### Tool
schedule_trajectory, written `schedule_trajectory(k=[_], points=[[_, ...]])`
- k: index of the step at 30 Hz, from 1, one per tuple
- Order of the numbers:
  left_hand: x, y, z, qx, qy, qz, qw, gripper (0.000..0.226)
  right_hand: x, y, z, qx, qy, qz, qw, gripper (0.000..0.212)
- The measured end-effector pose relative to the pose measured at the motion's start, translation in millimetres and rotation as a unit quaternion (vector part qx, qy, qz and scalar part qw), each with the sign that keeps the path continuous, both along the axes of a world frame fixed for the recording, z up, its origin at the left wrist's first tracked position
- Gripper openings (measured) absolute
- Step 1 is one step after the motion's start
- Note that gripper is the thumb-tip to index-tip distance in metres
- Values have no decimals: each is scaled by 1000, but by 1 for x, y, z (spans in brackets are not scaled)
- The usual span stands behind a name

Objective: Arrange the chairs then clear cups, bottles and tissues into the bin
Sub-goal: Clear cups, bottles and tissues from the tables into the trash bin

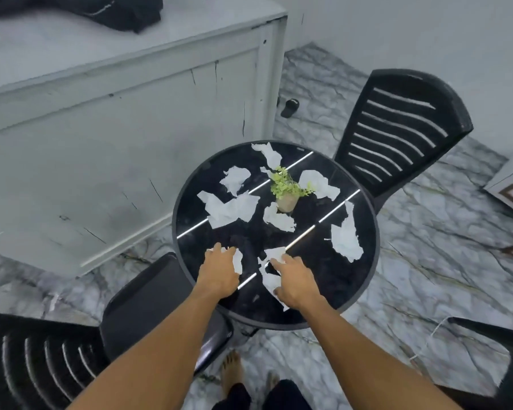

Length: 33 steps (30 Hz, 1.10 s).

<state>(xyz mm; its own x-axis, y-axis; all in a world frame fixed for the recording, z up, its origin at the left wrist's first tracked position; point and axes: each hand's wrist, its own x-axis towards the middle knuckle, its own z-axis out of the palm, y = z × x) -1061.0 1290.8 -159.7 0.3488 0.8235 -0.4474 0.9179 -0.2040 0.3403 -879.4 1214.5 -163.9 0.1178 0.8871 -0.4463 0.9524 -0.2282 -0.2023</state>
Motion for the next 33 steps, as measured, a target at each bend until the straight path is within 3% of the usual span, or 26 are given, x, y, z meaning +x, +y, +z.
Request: schedule_trajectory(k=[4, 8, 12, 15, 17, 20, 23, 26, 29, 33], points=[[15, 13, -11, 19, -52, 5, 998, 23, 25, 14, -8, 17, 78, -46, 996, 50], [67, 40, 9, 58, -121, 16, 991, 16, 73, 44, 10, 122, 129, -169, 969, 35], [122, 61, 9, 64, -118, 0, 991, 52, 128, 65, 12, 155, 84, -178, 968, 22], [146, 68, -9, 62, -49, -21, 997, 64, 156, 62, 2, 75, 4, -177, 981, 35], [153, 67, -21, 50, -21, -36, 998, 53, 171, 58, -8, 39, 1, -184, 982, 36], [150, 65, -30, 64, -35, -20, 997, 30, 184, 63, -13, 71, 45, -185, 979, 30], [138, 70, -19, 127, -64, 53, 988, 21, 191, 90, 1, 120, 119, -254, 952, 34], [117, 90, 3, 195, -68, 131, 970, 23, 192, 140, 16, 200, 143, -241, 939, 38], [98, 115, 12, 141, -10, 161, 977, 49, 188, 185, 17, 198, 143, -167, 955, 55], [92, 125, -2, 48, 42, 187, 980, 71, 191, 216, -8, 103, 95, -91, 986, 66]])
